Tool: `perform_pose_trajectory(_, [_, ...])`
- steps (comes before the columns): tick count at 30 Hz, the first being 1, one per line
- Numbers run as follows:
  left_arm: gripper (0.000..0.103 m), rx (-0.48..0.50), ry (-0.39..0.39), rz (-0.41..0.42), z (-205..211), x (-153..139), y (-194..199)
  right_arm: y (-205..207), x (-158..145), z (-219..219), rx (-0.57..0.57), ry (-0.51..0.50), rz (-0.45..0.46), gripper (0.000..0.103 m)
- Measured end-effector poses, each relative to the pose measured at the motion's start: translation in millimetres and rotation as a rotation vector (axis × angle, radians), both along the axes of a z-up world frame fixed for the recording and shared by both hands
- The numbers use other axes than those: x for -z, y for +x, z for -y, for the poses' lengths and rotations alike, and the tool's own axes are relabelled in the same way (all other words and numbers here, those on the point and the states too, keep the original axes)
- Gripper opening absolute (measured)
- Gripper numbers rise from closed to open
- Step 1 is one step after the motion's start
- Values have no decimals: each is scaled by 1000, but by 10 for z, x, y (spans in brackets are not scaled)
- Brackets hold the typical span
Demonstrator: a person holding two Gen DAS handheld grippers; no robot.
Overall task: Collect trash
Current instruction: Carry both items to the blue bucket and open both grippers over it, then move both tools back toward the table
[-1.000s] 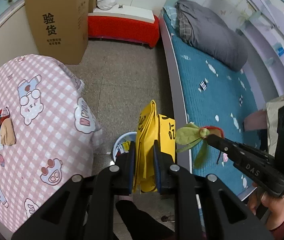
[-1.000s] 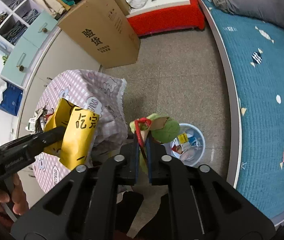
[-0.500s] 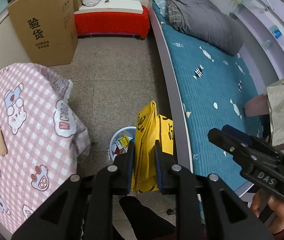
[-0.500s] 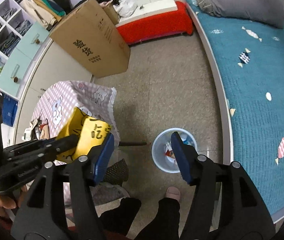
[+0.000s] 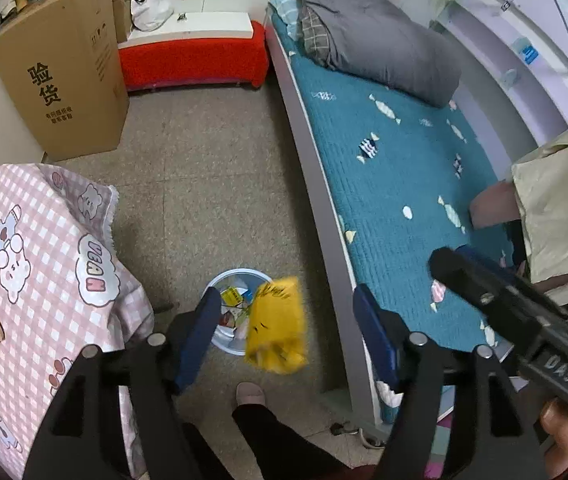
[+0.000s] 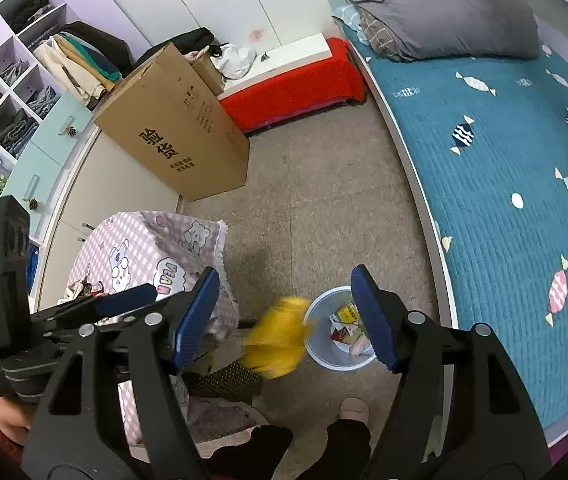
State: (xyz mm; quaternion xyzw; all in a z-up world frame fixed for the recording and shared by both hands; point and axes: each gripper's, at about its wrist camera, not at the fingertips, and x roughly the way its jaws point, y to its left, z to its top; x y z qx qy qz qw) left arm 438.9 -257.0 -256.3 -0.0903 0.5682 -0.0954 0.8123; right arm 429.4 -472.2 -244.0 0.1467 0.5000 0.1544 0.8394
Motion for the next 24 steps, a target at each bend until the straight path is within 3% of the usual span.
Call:
perform_pose_trajectory(6, [71,-48,23,8,-186,-53,-87,-25,75,-194,-35,8,-25,68])
perform_pose_trajectory(12, [72,-160,40,12,-795,-97,-312,-21,123,-749,-129,4,-44,68])
perform_pose_trajectory(20, [72,-380,62,16,-2138,-97,-751,-148,147,-2034,-300,-9,-48,68])
perform_pose_trajectory(24, [72,-468,124,8,-2871,-58,-985,-259,219,-2770,-366,-18,-63,68])
